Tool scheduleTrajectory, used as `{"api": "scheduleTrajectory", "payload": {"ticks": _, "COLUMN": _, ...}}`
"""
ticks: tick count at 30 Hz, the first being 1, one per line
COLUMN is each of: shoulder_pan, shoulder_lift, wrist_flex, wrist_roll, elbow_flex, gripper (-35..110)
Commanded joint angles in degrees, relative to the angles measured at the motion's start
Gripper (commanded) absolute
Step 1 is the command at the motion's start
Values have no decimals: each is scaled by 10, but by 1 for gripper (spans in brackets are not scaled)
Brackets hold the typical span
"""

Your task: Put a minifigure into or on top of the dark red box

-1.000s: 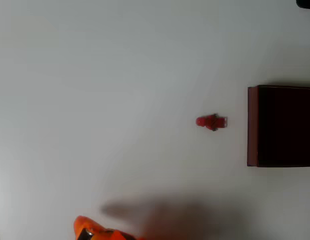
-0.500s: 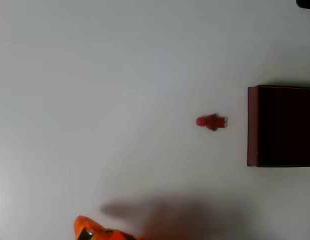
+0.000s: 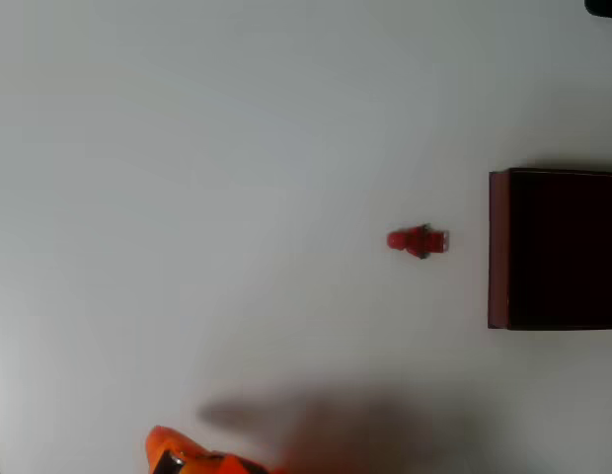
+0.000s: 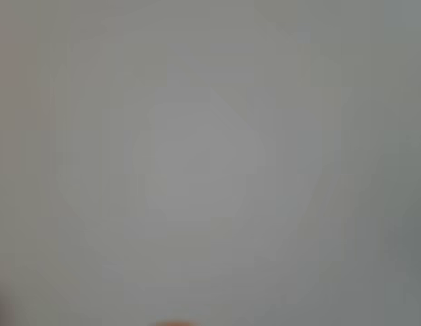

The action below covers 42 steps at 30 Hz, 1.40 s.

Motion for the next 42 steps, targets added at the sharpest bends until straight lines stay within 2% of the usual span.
{"api": "scheduleTrajectory", "payload": {"ticks": 1, "shoulder_pan": 0, "shoulder_lift": 8, "wrist_flex": 14, "wrist_roll": -3, "elbow_flex": -13, "gripper": 0}}
{"api": "scheduleTrajectory", "payload": {"ticks": 7, "shoulder_pan": 68, "shoulder_lift": 8, "wrist_flex": 17, "wrist_roll": 76, "elbow_flex": -13, "gripper": 0}}
{"api": "scheduleTrajectory", "payload": {"ticks": 8, "shoulder_pan": 70, "shoulder_lift": 8, "wrist_flex": 17, "wrist_roll": 108, "elbow_flex": -14, "gripper": 2}}
{"api": "scheduleTrajectory", "payload": {"ticks": 10, "shoulder_pan": 79, "shoulder_lift": 8, "wrist_flex": 15, "wrist_roll": 236, "elbow_flex": -10, "gripper": 2}}
{"api": "scheduleTrajectory", "payload": {"ticks": 12, "shoulder_pan": 89, "shoulder_lift": 8, "wrist_flex": 15, "wrist_roll": 200, "elbow_flex": -11, "gripper": 2}}
{"api": "scheduleTrajectory", "payload": {"ticks": 17, "shoulder_pan": 171, "shoulder_lift": 8, "wrist_flex": 13, "wrist_roll": 206, "elbow_flex": -26, "gripper": 1}}
{"api": "scheduleTrajectory", "payload": {"ticks": 18, "shoulder_pan": 177, "shoulder_lift": 8, "wrist_flex": 15, "wrist_roll": 192, "elbow_flex": -43, "gripper": 3}}
{"api": "scheduleTrajectory", "payload": {"ticks": 20, "shoulder_pan": 192, "shoulder_lift": 6, "wrist_flex": 33, "wrist_roll": 161, "elbow_flex": -91, "gripper": 16}}
{"api": "scheduleTrajectory", "payload": {"ticks": 23, "shoulder_pan": 232, "shoulder_lift": -17, "wrist_flex": 33, "wrist_roll": 108, "elbow_flex": -153, "gripper": 19}}
{"api": "scheduleTrajectory", "payload": {"ticks": 25, "shoulder_pan": 261, "shoulder_lift": -81, "wrist_flex": 5, "wrist_roll": 81, "elbow_flex": -191, "gripper": 21}}
{"api": "scheduleTrajectory", "payload": {"ticks": 27, "shoulder_pan": 304, "shoulder_lift": -218, "wrist_flex": -11, "wrist_roll": 62, "elbow_flex": -252, "gripper": 20}}
{"api": "scheduleTrajectory", "payload": {"ticks": 30, "shoulder_pan": 368, "shoulder_lift": -487, "wrist_flex": 37, "wrist_roll": 31, "elbow_flex": -403, "gripper": 16}}
{"api": "scheduleTrajectory", "payload": {"ticks": 32, "shoulder_pan": 392, "shoulder_lift": -589, "wrist_flex": 55, "wrist_roll": -1, "elbow_flex": -475, "gripper": 14}}
{"api": "scheduleTrajectory", "payload": {"ticks": 36, "shoulder_pan": 448, "shoulder_lift": -569, "wrist_flex": 27, "wrist_roll": -33, "elbow_flex": -469, "gripper": 22}}
{"api": "scheduleTrajectory", "payload": {"ticks": 42, "shoulder_pan": 544, "shoulder_lift": -584, "wrist_flex": 23, "wrist_roll": -95, "elbow_flex": -485, "gripper": 24}}
